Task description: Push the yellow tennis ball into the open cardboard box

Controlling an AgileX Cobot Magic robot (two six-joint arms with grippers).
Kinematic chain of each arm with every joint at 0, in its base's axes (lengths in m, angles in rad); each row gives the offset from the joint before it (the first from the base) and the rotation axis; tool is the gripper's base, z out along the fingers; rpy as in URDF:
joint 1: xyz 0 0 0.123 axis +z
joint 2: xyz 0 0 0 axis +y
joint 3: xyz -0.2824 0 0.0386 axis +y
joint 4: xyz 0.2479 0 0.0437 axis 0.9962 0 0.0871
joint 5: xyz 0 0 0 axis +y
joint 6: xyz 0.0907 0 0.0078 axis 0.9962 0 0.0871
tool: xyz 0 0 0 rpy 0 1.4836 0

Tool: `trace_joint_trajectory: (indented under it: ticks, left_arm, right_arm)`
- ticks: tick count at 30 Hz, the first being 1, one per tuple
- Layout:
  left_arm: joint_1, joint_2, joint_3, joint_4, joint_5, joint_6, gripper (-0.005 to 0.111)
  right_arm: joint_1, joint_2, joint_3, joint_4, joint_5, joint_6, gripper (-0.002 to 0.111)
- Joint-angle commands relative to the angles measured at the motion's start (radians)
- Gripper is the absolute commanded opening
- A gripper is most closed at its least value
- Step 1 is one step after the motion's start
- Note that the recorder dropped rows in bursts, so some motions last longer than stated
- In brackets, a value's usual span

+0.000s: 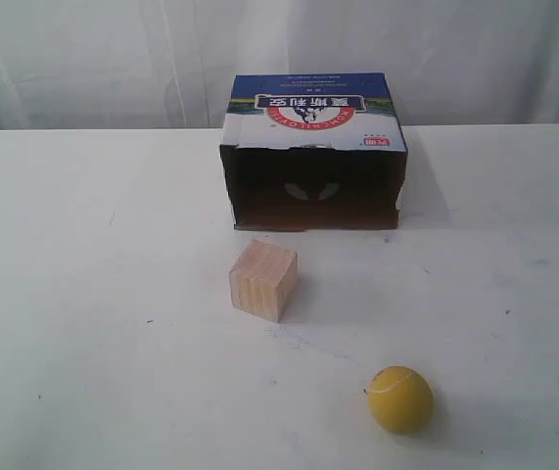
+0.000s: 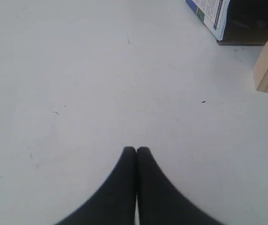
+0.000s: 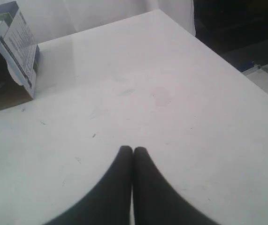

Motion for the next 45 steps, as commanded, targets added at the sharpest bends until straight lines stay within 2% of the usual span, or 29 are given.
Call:
trace_joint_trajectory:
  ticks: [1,4,7,10,13,17,19,21,22,24,26,29,32,33,39,41,45]
  left_arm:
    - [0.004,-0.003,0.007,-0.008,0.000,0.003,0.000]
    - [0.004,-0.003,0.007,-0.003,0.000,0.005,0.000]
    - [0.004,-0.003,0.007,-0.003,0.000,0.005,0.000]
    - [0.004,-0.003,0.007,-0.003,0.000,0.005,0.000]
    - [0.004,-0.003,0.007,-0.003,0.000,0.005,0.000]
    - [0.004,-0.003,0.007,-0.003,0.000,0.005,0.000]
    - [0.004,-0.003,0.007,-0.003,0.000,0.005,0.000]
    - [0.004,-0.003,0.007,-0.003,0.000,0.005,0.000]
    - [0.004,-0.003,0.007,-0.003,0.000,0.005,0.000]
    - [0.004,-0.003,0.007,-0.003,0.000,0.005,0.000]
    - [0.004,-0.003,0.007,-0.003,0.000,0.005,0.000]
    - [0.004,-0.003,0.007,-0.003,0.000,0.005,0.000]
    - [0.004,-0.003,0.007,-0.003,0.000,0.005,0.000]
    - [0.004,-0.003,0.007,-0.004,0.000,0.005,0.000]
    - [0.004,-0.003,0.007,-0.004,0.000,0.005,0.000]
    - [0.004,-0.003,0.007,-0.004,0.000,0.005,0.000]
    - [0.004,-0.003,0.007,-0.004,0.000,0.005,0.000]
  right_arm:
    - [0.004,-0.007,0.002,-0.010,0.013,-0.002,0.000]
    - [0.004,-0.007,0.002,-0.021,-0.007,-0.014,0.000]
    - [0.004,-0.007,0.002,-0.116,-0.070,-0.119,0.000]
    - [0.004,-0.007,0.002,-0.032,-0.180,-0.096,0.000]
    - [0.004,-0.007,0.002,0.157,-0.375,0.034,0.000]
    - [0.004,-0.007,0.002,0.210,-0.608,0.222,0.000]
    - [0.004,-0.007,0.002,0.210,-0.665,0.403,0.000]
    - [0.004,0.001,0.002,0.210,-0.742,0.663,0.000]
    - [0.004,0.010,0.002,0.172,-0.826,0.794,0.000]
    - [0.004,0.048,-0.020,0.044,-1.002,0.919,0.000]
    - [0.004,0.117,-0.109,-0.118,-1.116,0.955,0.000]
    - [0.004,0.281,-0.306,-0.322,-1.147,0.925,0.000]
    - [0.004,0.474,-0.493,-0.479,-1.056,0.645,0.000]
    - [0.004,0.567,-0.536,-0.510,-0.972,0.536,0.000]
    - [0.004,1.079,-0.696,-0.444,-0.454,0.077,0.000]
    - [0.004,1.246,-0.743,-0.444,-0.293,0.038,0.000]
    - [0.034,1.471,-0.892,-0.290,0.219,0.027,0.000]
